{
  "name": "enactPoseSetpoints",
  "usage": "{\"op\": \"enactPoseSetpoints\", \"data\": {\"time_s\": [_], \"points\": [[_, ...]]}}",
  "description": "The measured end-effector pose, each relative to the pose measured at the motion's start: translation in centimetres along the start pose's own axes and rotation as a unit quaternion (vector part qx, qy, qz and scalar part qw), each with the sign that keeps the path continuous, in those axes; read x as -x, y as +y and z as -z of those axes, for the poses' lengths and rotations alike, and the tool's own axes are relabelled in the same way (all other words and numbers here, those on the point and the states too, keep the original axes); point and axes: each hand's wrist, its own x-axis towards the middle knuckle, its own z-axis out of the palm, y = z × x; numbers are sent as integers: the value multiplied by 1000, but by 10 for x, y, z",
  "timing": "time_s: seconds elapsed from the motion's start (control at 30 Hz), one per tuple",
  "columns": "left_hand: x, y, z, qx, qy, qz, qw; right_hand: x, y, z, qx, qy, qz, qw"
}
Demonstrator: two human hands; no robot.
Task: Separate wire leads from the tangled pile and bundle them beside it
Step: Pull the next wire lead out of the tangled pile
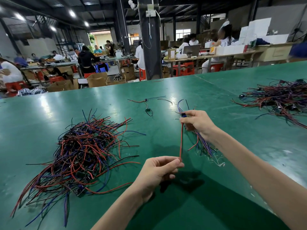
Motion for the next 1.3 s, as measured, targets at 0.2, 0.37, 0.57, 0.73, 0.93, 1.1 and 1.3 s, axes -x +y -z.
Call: {"op": "enactPoseSetpoints", "data": {"time_s": [0.2,0.37,0.57,0.73,0.93,1.1,1.3], "points": [[-2,6,1,20,27,26,999,-33,3,31,222,49,-52,973],[-3,6,2,19,29,17,999,-33,27,37,357,69,-48,930],[0,3,17,-428,120,-278,851,-9,29,22,587,120,80,797],[0,32,55,-530,317,-419,666,30,37,-16,561,69,207,798],[24,80,114,-451,542,-332,627,51,53,-34,552,-6,228,802],[35,74,162,-559,471,124,671,52,56,-37,537,-12,224,813],[30,71,167,-548,506,124,654,56,55,-41,526,-18,235,817]]}}
